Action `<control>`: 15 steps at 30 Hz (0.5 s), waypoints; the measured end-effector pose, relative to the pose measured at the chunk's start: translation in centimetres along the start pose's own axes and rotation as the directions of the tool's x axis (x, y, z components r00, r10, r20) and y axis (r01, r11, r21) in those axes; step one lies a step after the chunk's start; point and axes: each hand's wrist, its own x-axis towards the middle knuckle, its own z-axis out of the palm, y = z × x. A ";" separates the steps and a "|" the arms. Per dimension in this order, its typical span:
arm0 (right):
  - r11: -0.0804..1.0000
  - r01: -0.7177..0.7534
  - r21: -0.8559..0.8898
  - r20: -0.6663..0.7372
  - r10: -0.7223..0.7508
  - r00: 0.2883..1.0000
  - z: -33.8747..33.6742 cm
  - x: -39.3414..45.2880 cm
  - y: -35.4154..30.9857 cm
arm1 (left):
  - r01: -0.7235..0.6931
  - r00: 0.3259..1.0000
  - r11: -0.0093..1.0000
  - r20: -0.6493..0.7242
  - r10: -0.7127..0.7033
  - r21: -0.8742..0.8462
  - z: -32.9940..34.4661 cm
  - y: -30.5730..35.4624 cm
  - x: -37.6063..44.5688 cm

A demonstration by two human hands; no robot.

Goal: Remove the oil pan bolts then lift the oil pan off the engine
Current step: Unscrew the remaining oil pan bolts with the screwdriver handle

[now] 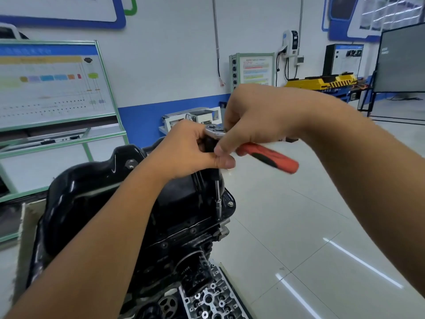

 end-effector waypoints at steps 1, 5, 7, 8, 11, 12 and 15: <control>1.000 0.004 -0.013 -0.004 -0.004 1.000 0.0 0.1 0.1 | 0.007 1.000 1.000 0.011 -0.007 0.006 0.0 -0.1 0.0; 0.994 0.004 -0.113 -0.127 -0.019 0.992 0.7 0.1 0.4 | 0.001 0.998 1.000 0.066 -0.001 0.001 -0.2 -0.1 -0.1; 0.995 0.018 -0.098 -0.095 -0.028 0.995 0.6 -0.1 0.4 | -0.001 0.997 1.000 0.074 0.002 -0.017 -0.1 0.0 -0.1; 0.998 0.029 -0.062 -0.058 -0.032 0.998 0.4 -0.2 0.3 | -0.013 0.998 1.000 0.068 0.015 -0.021 -0.1 0.1 -0.2; 0.997 0.047 0.066 0.033 -0.049 0.998 -0.2 -0.5 0.1 | -0.043 0.997 0.999 0.065 0.042 0.008 -0.1 0.3 -0.3; 0.996 0.045 0.073 0.040 -0.048 0.998 -0.2 -0.4 0.1 | -0.038 0.997 0.999 0.070 0.037 0.003 -0.1 0.3 -0.3; 0.995 0.012 -0.101 -0.093 -0.022 0.995 0.4 0.0 0.4 | -0.015 0.996 0.999 0.091 0.011 0.044 -0.4 -0.3 -0.1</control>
